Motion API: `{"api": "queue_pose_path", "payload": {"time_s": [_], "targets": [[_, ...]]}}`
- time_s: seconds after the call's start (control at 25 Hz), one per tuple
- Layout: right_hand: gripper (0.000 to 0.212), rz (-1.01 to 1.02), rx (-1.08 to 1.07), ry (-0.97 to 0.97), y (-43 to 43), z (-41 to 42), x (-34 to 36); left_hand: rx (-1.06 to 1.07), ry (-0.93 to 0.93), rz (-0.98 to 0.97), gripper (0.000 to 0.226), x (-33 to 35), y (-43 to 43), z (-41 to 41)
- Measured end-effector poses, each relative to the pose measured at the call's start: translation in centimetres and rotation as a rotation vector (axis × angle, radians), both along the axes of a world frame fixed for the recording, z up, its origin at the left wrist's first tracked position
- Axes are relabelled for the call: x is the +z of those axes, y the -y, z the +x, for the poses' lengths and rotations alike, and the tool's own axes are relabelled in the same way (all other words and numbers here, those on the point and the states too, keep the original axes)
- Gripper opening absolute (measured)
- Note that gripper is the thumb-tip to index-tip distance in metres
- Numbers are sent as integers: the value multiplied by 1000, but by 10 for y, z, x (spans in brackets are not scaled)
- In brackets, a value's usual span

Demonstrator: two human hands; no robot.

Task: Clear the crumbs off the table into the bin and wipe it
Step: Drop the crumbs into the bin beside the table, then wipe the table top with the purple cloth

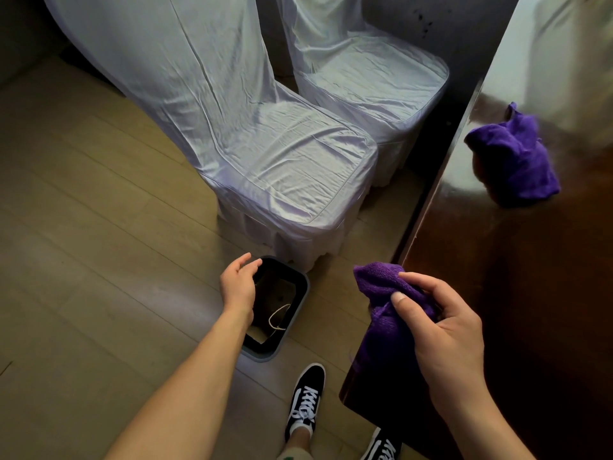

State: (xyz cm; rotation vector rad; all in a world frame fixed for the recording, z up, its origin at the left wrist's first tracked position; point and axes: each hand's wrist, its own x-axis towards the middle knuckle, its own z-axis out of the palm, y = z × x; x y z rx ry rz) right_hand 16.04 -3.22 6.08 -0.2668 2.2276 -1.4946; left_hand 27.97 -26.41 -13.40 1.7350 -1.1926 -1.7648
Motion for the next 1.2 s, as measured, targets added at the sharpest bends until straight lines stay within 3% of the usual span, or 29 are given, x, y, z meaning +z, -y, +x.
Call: {"api": "queue_pose_path", "payload": {"time_s": [0.08, 0.28, 0.44, 0.68, 0.96, 1.12, 1.2], "targets": [[30, -10, 5, 11, -3, -2, 1, 108, -153, 123, 31, 5, 1, 3], [25, -95, -71, 121, -19, -7, 20, 143, -463, 332, 52, 42, 1, -2], [18, -227, -232, 407, -25, -14, 20, 39, -490, 297, 51, 67, -5, -10], [29, -435, -454, 609, -74, -31, 28, -224, -521, 221, 40, 122, -44, -63], [40, -539, -584, 719, -134, -69, 30, -638, -457, -224, 31, 182, -115, -155], [25, -556, -647, 502, -151, -121, 29, -849, -269, -521, 22, 188, -151, -210], [21, -532, -628, 401, -154, -157, 29, -957, -141, -704, 29, 182, -168, -239]]}}
